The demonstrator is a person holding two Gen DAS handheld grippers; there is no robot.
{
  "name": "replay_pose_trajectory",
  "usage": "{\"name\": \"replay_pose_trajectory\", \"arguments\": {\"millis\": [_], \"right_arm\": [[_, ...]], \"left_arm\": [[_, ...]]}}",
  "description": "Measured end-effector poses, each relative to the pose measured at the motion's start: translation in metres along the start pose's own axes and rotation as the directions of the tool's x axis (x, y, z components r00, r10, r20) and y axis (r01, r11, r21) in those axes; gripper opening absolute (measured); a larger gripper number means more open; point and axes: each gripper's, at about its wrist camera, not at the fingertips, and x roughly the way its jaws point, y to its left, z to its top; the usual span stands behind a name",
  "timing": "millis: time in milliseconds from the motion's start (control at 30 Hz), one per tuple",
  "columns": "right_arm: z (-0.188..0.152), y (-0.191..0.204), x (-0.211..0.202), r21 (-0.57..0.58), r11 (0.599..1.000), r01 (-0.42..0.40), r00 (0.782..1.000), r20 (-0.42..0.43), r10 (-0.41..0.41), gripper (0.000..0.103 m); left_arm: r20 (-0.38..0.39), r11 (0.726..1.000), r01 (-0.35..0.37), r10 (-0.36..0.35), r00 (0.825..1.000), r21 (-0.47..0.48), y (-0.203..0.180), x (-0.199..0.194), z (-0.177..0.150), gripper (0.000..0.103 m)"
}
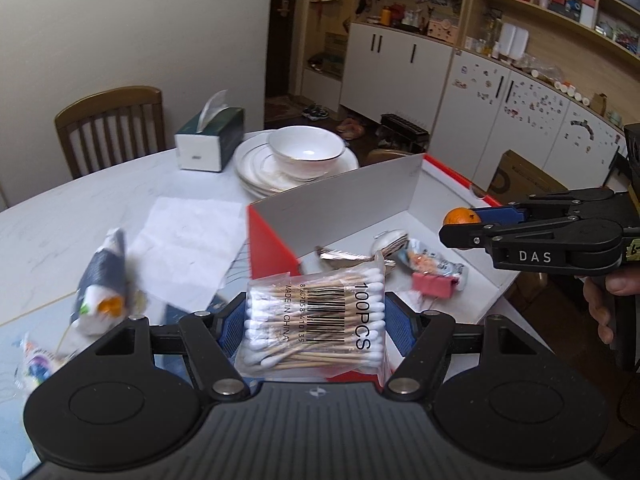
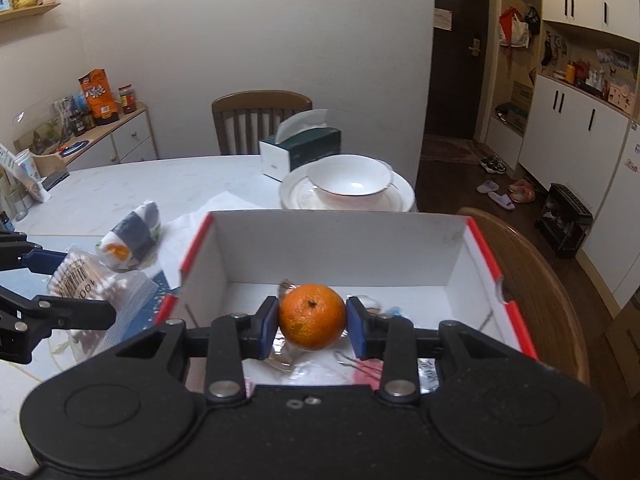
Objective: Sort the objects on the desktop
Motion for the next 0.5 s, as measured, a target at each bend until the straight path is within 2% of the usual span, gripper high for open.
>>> {"name": "replay_pose_trajectory", "arguments": {"millis": [500], "right_arm": [[-0.011,-0.045,0.008,0.027,0.999,0.028,0.999,-0.042,-0.026,0.035]], "left_arm": [[-0.045,0.993,0.054,-0.049,0.998,0.106,-0.048,0.061,0.031,0.070]]}}
